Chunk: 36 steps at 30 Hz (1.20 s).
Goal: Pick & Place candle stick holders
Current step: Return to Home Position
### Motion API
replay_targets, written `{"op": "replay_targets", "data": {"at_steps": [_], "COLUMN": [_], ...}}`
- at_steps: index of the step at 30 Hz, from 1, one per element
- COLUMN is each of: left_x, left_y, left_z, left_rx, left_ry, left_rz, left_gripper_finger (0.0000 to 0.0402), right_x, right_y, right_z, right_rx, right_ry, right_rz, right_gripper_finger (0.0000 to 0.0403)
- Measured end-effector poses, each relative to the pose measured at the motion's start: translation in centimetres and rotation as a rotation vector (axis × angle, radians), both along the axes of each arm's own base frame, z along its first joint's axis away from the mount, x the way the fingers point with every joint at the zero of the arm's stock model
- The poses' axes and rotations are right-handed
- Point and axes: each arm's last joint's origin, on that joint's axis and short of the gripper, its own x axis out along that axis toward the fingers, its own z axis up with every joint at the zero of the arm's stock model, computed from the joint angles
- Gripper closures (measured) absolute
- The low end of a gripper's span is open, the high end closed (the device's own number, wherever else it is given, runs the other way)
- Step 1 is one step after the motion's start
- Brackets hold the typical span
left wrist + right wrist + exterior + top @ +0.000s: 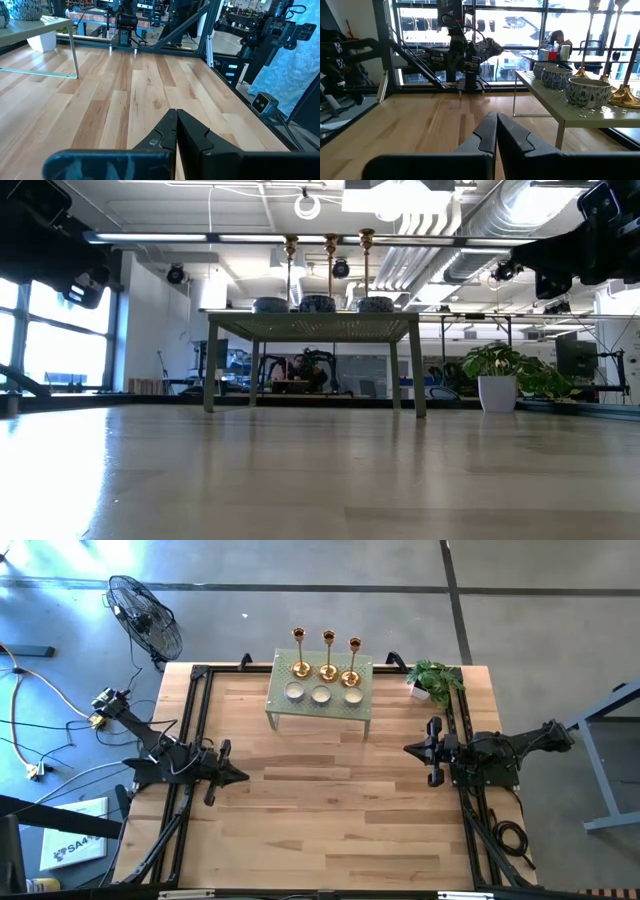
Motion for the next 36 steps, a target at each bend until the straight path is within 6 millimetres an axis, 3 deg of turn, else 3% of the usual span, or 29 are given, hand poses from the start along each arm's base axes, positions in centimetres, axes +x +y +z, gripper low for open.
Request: {"op": "replay_targets", "data": {"at_steps": [30, 36], "left_x": [0.0, 0.6], "left_y": [0.0, 1.2], "left_z": [0.0, 0.0], "left_rx": [-0.004, -0.01], "left_ry": [-0.005, 0.007], "left_rz": [0.001, 0.038], "left_gripper_finger": [0.0401, 0.0401], "right_x": [0.0, 0.0], "right_y": [0.0, 0.0], "right_z": [0.0, 0.0], "right_rx": [0.0, 0.0], "right_ry": [0.0, 0.0], "right_rz": [0.0, 0.0], "right_gripper_finger": [0.0395, 0.0395]}}
